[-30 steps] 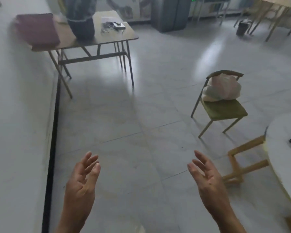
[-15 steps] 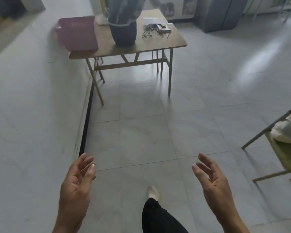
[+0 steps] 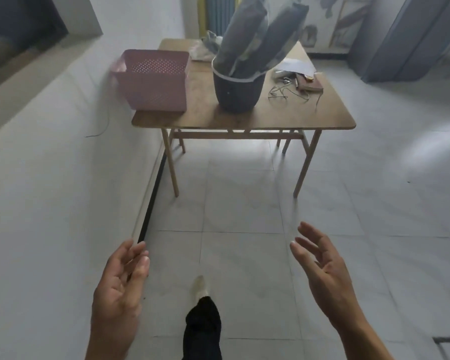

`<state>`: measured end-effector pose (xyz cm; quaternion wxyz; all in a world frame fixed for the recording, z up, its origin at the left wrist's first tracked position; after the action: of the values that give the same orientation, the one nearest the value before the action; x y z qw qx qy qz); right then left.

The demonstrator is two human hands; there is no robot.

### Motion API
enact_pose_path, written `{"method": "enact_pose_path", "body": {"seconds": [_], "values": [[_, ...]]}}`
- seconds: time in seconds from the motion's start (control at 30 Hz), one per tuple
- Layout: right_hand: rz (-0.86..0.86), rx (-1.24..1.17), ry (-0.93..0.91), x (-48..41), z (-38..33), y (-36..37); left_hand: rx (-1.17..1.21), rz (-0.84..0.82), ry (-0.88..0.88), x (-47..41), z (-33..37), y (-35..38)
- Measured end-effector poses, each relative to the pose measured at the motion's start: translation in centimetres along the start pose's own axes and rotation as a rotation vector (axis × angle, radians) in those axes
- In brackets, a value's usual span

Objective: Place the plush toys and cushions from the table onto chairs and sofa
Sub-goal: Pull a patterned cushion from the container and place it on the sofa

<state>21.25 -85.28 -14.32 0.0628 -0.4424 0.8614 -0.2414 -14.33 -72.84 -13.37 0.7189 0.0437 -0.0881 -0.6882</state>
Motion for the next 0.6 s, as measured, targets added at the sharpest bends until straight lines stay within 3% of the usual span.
{"method": "enact_pose_path", "body": {"seconds": [0.17, 0.4, 0.6], "values": [[0.012, 0.037, 0.059, -13.3, -2.5, 4.5, 0.006, -0.066, -0.059, -15.2, -0.9, 6.0], [0.129, 0.042, 0.061, -29.3, -9.6, 4.8, -0.102, -0.246, -0.048, -34.0, 3.1, 17.2], [0.158, -0.001, 0.141, -42.7, -7.9, 6.3, -0.124, -0.253, -0.084, -45.8, -0.4, 25.6]]}}
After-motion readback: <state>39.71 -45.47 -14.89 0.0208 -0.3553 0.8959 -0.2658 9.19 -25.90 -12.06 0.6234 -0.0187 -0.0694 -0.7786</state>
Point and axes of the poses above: each hand's wrist, its own x-axis away from the middle knuckle, its own y-axis out of the palm, z = x × y, the point moved 9 cm from there along -x, towards the middle knuckle, and after that the axes turned 15 degrees about x, right-handed, at the moved point
